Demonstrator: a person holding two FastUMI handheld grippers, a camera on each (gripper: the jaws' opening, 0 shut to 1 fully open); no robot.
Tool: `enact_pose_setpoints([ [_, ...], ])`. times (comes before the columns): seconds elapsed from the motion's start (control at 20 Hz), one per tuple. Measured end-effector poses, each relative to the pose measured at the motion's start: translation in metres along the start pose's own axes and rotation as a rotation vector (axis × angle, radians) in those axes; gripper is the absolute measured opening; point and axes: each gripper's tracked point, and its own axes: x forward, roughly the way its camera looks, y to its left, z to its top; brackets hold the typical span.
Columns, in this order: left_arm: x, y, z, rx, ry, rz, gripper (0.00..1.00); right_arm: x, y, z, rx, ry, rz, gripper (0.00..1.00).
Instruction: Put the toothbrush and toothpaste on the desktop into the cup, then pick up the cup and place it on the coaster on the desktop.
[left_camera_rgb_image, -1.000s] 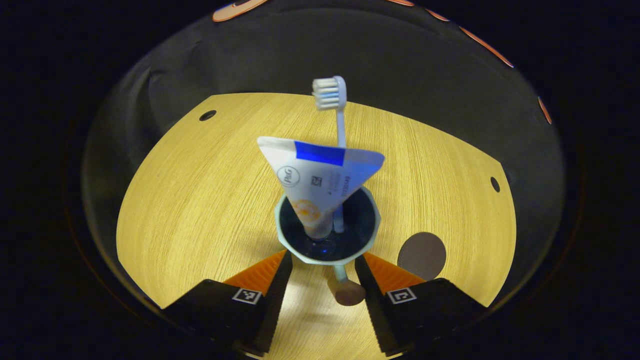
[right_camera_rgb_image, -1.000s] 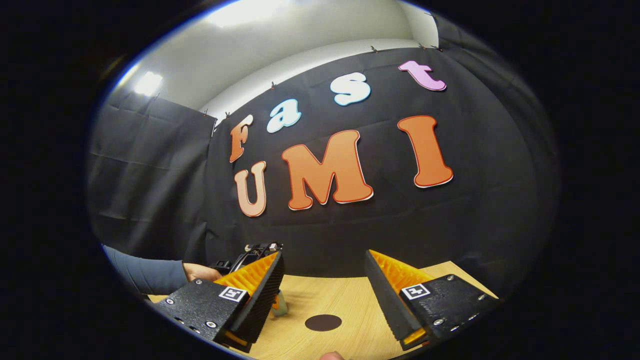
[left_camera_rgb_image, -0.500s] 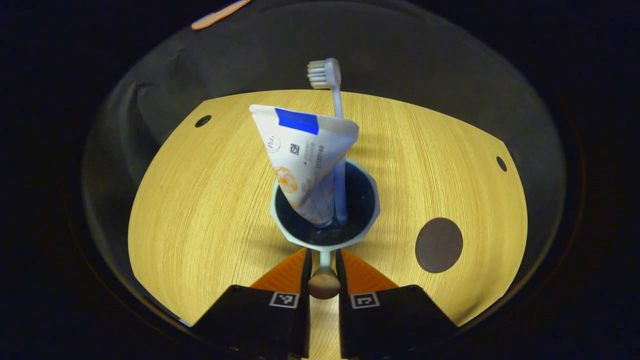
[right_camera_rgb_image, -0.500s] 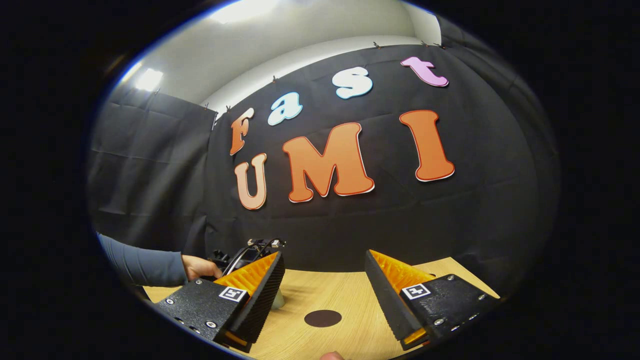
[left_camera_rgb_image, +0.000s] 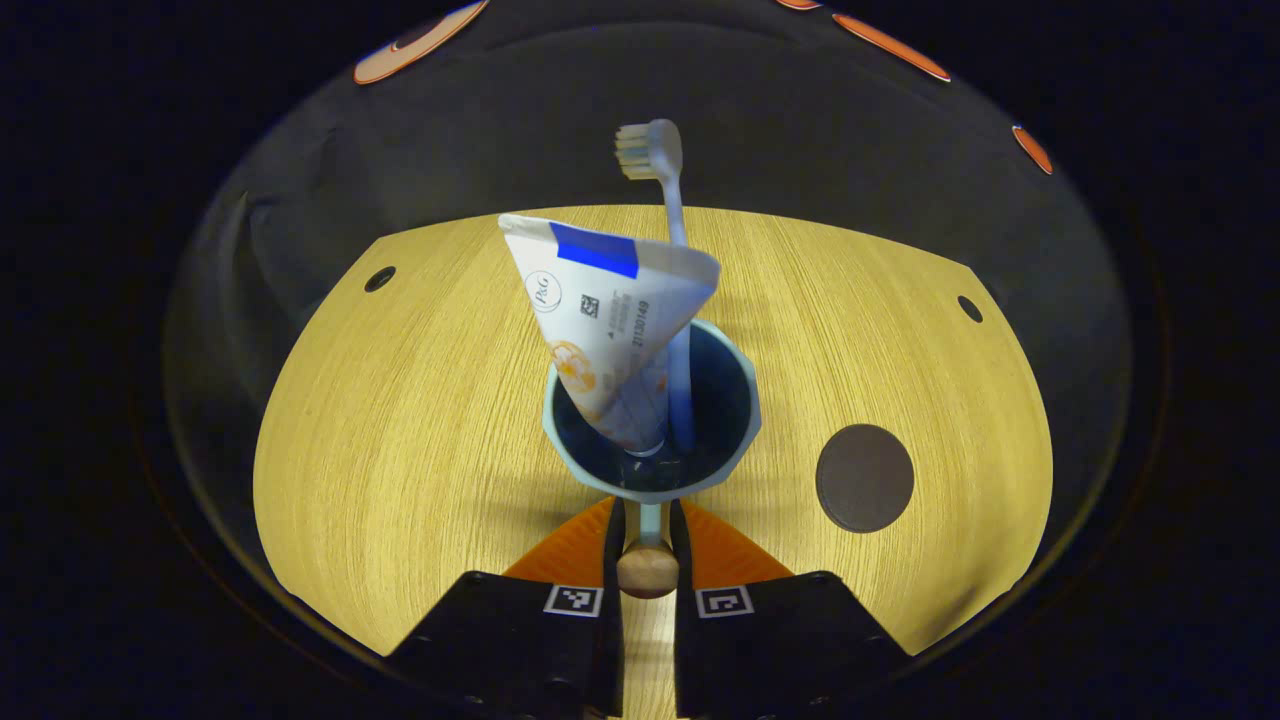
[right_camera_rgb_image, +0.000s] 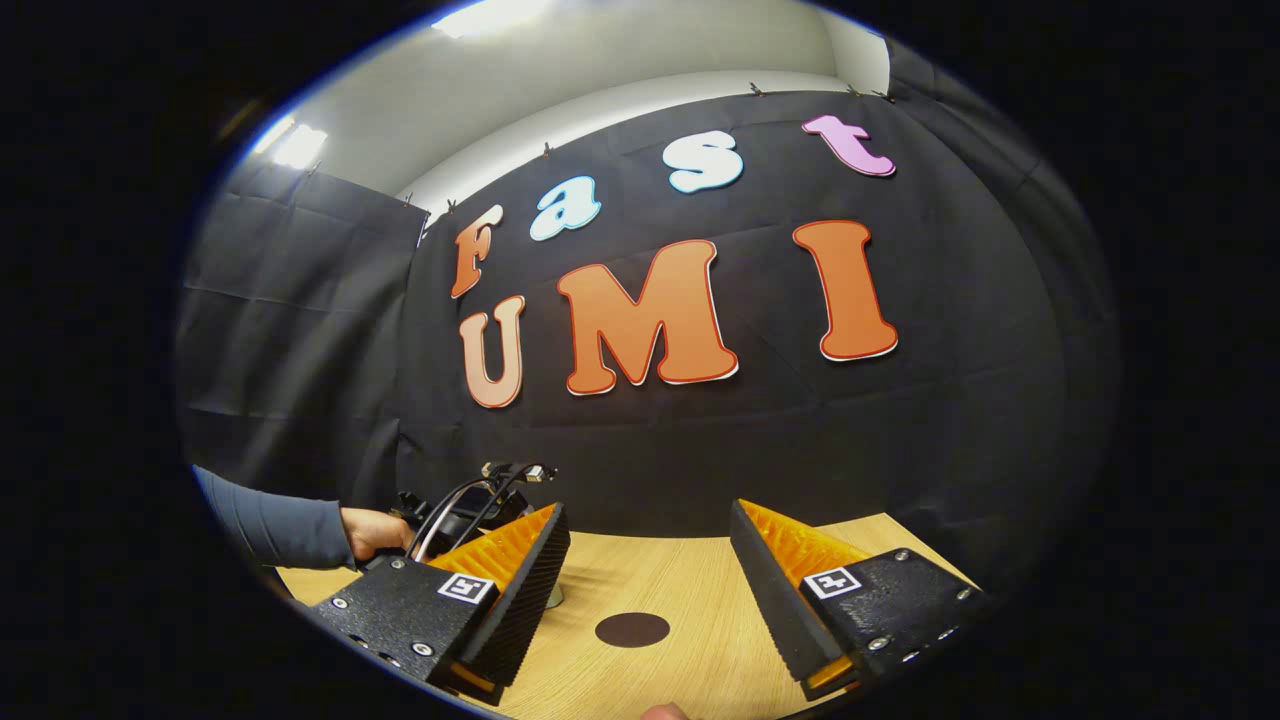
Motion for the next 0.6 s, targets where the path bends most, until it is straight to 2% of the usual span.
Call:
enact_pose_setpoints([
  [0.35, 0.005, -0.002, 0.005, 0.106, -0.059, -0.079, 0.19, -0.007, -0.008, 0.001, -0.013, 0.004, -0.029, 0.97],
  [0.6, 0.0, 0.001, 0.01, 0.181, -0.051, -0.148, 0.19, -0.014, -0.015, -0.001, -0.044, 0.012, -0.055, 0.97],
])
